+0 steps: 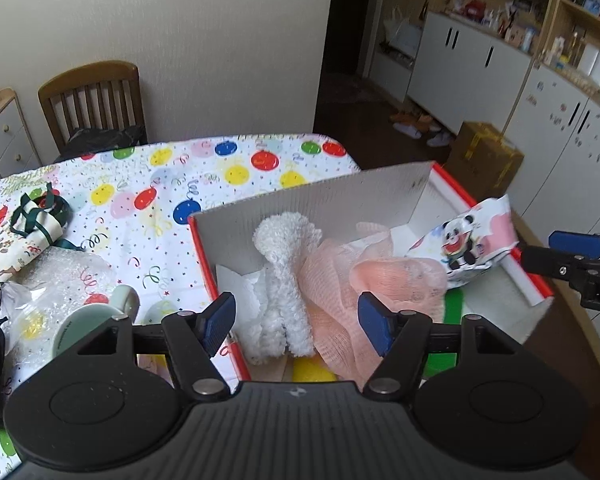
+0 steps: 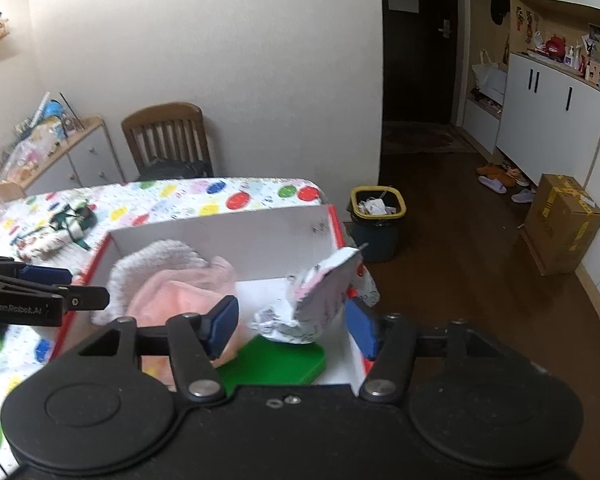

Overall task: Organize soft objects
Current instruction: 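Withdraw both grippers from the shoebox toward the black mask and plastic bag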

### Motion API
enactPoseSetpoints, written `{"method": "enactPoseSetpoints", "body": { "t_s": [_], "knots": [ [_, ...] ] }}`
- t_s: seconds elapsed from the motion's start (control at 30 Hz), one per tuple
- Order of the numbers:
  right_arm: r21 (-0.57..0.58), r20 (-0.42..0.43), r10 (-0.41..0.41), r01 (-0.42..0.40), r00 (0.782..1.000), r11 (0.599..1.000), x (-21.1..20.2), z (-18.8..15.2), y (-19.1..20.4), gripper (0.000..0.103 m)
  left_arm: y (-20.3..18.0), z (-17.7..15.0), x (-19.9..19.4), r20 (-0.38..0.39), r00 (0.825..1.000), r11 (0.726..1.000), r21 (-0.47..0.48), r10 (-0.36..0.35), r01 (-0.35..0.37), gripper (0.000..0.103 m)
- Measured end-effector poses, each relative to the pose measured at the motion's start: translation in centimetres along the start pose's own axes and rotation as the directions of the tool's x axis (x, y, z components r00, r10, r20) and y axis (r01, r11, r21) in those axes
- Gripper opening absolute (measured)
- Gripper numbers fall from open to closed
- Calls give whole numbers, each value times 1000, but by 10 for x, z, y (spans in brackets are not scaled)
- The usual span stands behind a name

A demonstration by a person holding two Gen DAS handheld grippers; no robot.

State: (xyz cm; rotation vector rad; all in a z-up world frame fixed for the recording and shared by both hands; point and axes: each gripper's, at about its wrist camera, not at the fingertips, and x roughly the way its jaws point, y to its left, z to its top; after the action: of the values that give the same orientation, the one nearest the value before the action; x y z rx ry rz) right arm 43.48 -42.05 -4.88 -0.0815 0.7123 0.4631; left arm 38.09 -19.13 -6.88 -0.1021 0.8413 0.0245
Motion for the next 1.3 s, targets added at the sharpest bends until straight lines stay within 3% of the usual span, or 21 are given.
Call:
{"method": "enactPoseSetpoints", "body": {
  "t_s": [0.17, 0.4, 0.53, 0.9, 1.03, 1.3],
  "knots": [
    [-6, 22, 48, -48, 999, 999, -20, 3, 16, 65, 8, -5, -29, 48, 998, 999, -9, -31, 32, 72],
    [-24, 56, 127, -125, 990, 992, -43, 6, 50, 83, 27, -17, -68, 112, 993, 999, -14, -43, 45, 76],
    [-33, 67, 168, -166, 984, 986, -50, 6, 75, 90, 45, -26, -88, 137, 989, 998, -27, -47, 52, 84],
    [-62, 58, 242, -239, 968, 969, -50, 7, 149, 96, 107, -52, -122, 159, 987, 997, -73, -27, 39, 86],
    [-66, 50, 254, -251, 966, 966, -45, 5, 172, 98, 133, -64, -129, 157, 988, 996, -90, -8, 22, 101],
    [-79, 7, 264, -262, 965, 962, -27, 3, 215, 99, 185, -86, -136, 182, 982, 993, -115, 41, -20, 102]
  ]
}}
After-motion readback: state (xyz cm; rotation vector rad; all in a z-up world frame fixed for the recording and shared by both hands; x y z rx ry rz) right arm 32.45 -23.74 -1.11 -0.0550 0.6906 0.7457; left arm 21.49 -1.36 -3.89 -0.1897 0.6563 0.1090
